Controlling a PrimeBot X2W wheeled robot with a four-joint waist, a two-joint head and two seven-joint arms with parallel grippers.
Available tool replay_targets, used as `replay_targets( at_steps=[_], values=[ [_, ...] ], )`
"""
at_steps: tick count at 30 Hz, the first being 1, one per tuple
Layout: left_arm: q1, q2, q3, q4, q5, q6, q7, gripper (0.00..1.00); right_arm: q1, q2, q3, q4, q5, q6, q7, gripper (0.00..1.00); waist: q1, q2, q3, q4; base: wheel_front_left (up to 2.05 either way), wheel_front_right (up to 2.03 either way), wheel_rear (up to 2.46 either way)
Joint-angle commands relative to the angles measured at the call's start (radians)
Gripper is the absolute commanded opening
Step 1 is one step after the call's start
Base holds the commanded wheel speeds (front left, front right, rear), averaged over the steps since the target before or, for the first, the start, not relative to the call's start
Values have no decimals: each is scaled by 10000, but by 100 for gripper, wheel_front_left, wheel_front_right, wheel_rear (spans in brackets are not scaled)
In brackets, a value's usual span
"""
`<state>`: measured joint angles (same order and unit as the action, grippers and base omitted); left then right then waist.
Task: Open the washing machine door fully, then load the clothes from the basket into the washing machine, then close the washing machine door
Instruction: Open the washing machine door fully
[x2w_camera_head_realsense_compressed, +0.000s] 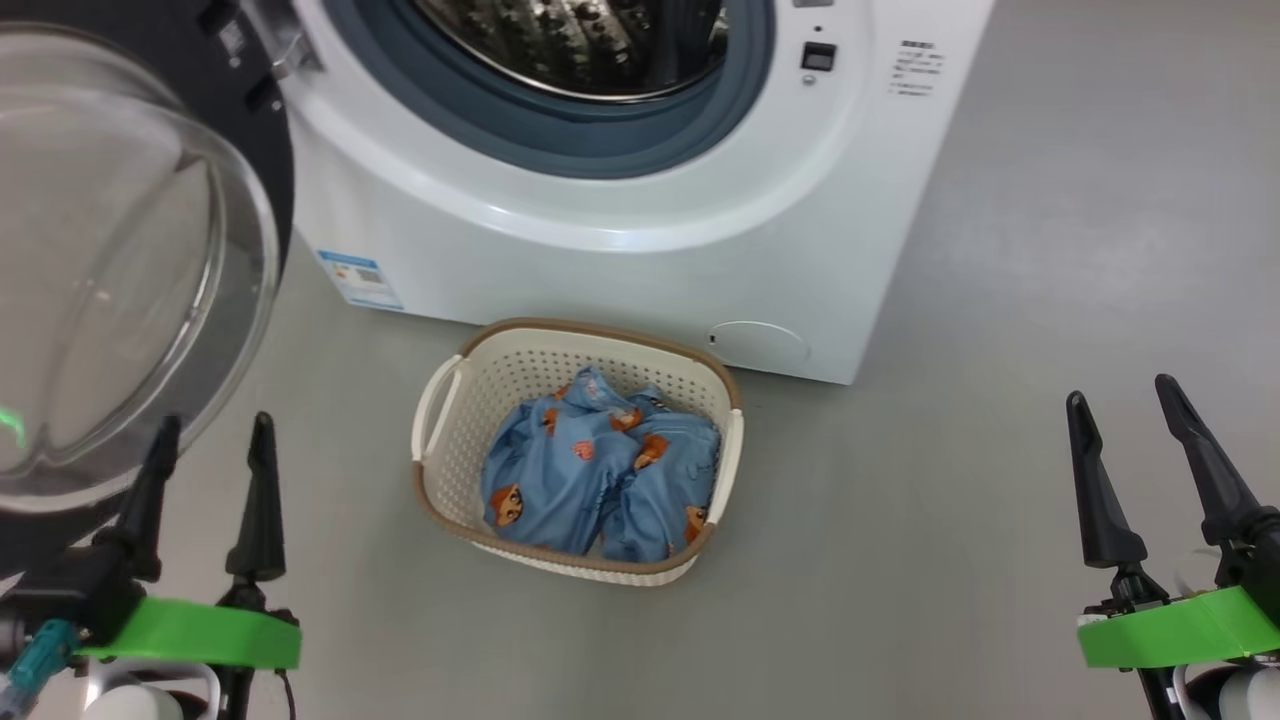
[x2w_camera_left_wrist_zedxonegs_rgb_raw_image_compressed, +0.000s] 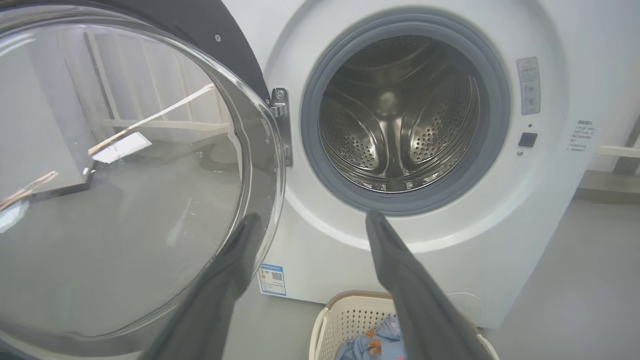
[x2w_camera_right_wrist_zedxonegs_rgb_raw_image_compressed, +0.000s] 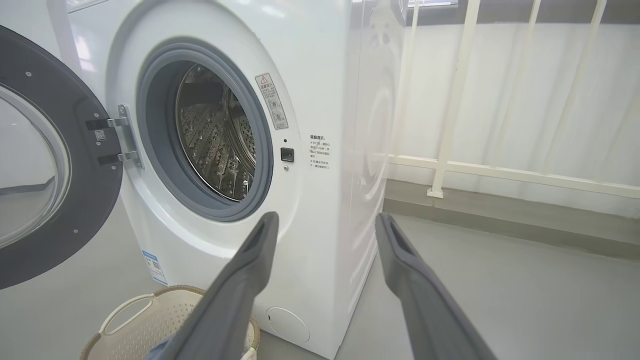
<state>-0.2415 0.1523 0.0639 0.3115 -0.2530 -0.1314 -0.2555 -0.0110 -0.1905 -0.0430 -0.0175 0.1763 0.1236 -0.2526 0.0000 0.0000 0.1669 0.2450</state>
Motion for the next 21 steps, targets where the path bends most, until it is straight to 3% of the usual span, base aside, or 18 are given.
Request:
replay_targets(
  at_steps=[1, 6, 21],
  values=[
    [22, 430, 200, -407, -111, 9, -63, 100, 14, -124, 91, -282, -32, 71, -92, 100, 0, 0, -88, -456, 0, 0, 0],
    [303, 648, -158, -625, -183, 8, -63, 100, 72, -13, 21, -294, -43, 71, -92, 100, 0, 0, -169, -1109, 0, 0, 0],
    [1048, 731, -3, -1265, -170, 8, -63, 100, 369, 247, -16, -321, -68, 71, -92, 100, 0, 0, -390, -2692, 0, 0, 0]
  ],
)
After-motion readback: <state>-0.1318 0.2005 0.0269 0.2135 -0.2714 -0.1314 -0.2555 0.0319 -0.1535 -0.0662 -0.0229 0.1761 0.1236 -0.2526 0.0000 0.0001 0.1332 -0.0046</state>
